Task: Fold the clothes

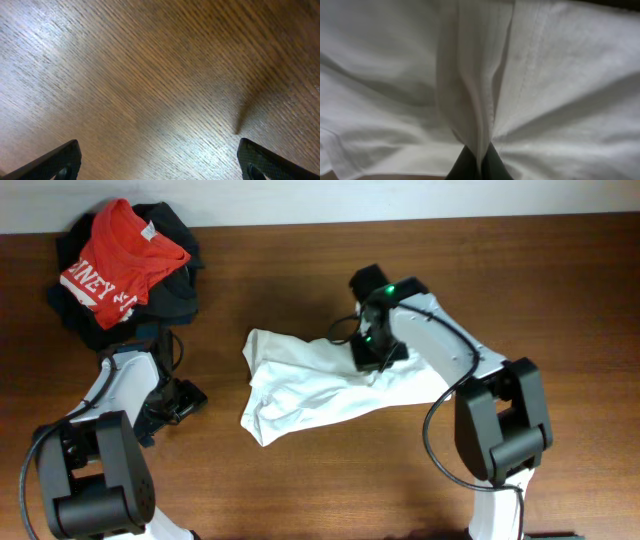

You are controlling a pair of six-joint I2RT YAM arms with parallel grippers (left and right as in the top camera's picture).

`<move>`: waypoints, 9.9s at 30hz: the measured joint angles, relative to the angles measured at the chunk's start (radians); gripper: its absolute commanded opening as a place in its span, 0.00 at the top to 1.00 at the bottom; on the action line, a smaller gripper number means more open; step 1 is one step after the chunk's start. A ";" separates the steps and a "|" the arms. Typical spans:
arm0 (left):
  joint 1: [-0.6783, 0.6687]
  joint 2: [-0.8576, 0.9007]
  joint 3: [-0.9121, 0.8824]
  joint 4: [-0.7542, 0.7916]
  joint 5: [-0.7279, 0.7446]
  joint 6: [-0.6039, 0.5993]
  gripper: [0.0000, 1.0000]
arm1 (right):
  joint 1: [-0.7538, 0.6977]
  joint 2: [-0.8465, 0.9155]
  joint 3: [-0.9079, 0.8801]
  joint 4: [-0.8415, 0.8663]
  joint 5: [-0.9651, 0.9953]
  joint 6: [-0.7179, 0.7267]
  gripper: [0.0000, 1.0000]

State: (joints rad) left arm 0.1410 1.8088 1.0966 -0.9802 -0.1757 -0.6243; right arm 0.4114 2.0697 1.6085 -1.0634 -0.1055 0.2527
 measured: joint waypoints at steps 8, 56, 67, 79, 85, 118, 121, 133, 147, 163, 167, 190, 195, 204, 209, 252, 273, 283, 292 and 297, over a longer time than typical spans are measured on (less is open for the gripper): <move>0.000 0.000 0.000 -0.003 0.000 0.000 0.01 | 0.032 0.000 -0.024 -0.041 -0.010 0.040 0.33; -0.001 0.000 -0.003 0.162 0.522 0.346 0.01 | -0.542 -0.159 0.039 -0.204 0.128 0.032 0.01; -0.183 0.000 -0.005 0.442 0.706 0.445 0.01 | -0.645 -0.159 0.039 -0.204 0.131 0.032 0.01; -0.197 0.107 0.037 0.460 0.732 0.446 0.01 | -0.645 -0.159 0.039 -0.204 0.132 0.031 0.02; -0.243 0.154 0.044 0.472 0.780 0.451 0.72 | -0.645 -0.159 0.039 -0.204 0.131 0.032 0.01; -0.674 0.252 0.886 -0.325 0.245 0.183 0.99 | -0.645 -0.159 0.039 -0.204 0.131 0.032 0.01; -0.750 0.313 0.886 -0.260 0.252 0.146 0.99 | -0.645 -0.159 0.039 -0.204 0.132 0.031 0.01; -0.895 0.473 0.888 -0.092 0.255 0.096 0.48 | -0.645 -0.159 0.039 -0.204 0.132 0.031 0.01; -0.773 0.473 1.100 -0.504 0.229 0.163 0.21 | -0.645 -0.159 0.039 -0.205 0.132 0.032 0.01; -0.905 0.541 0.949 -0.182 0.348 0.232 0.91 | -0.645 -0.159 0.039 -0.204 0.132 0.032 0.01; -0.906 0.542 0.947 -0.181 0.333 0.238 1.00 | -0.645 -0.159 0.039 -0.204 0.131 0.031 0.01; -0.935 0.542 0.975 -0.181 0.269 0.236 0.50 | -0.645 -0.159 0.039 -0.204 0.132 0.032 0.01; -0.935 0.605 0.975 -0.181 0.261 0.238 0.73 | -0.645 -0.159 0.039 -0.204 0.132 0.032 0.01; -0.932 0.620 1.057 -0.300 0.230 0.238 0.99 | -0.645 -0.159 0.039 -0.204 0.132 0.031 0.01; -0.940 0.620 1.151 -0.334 0.272 0.238 0.58 | -0.645 -0.159 0.039 -0.204 0.132 0.032 0.01; -0.695 0.380 0.919 -0.215 0.192 0.155 0.68 | -0.645 -0.159 0.039 -0.204 0.132 0.031 0.01; -0.607 0.548 1.095 -0.287 -0.024 0.166 0.01 | -0.645 -0.159 0.039 -0.204 0.131 0.031 0.01; -0.462 0.505 1.058 -0.420 0.285 0.358 0.01 | -0.645 -0.159 0.039 -0.204 0.132 0.032 0.01; -0.460 0.471 0.659 -0.111 0.698 0.557 0.07 | -0.645 -0.159 0.039 -0.204 0.132 0.032 0.01; -0.474 0.469 0.614 -0.099 0.745 0.575 0.92 | -0.645 -0.159 0.039 -0.205 0.132 0.031 0.01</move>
State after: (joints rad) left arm -0.3328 2.2776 1.7103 -1.0794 0.5694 -0.0490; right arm -0.2333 1.9102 1.6478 -1.2682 0.0261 0.2840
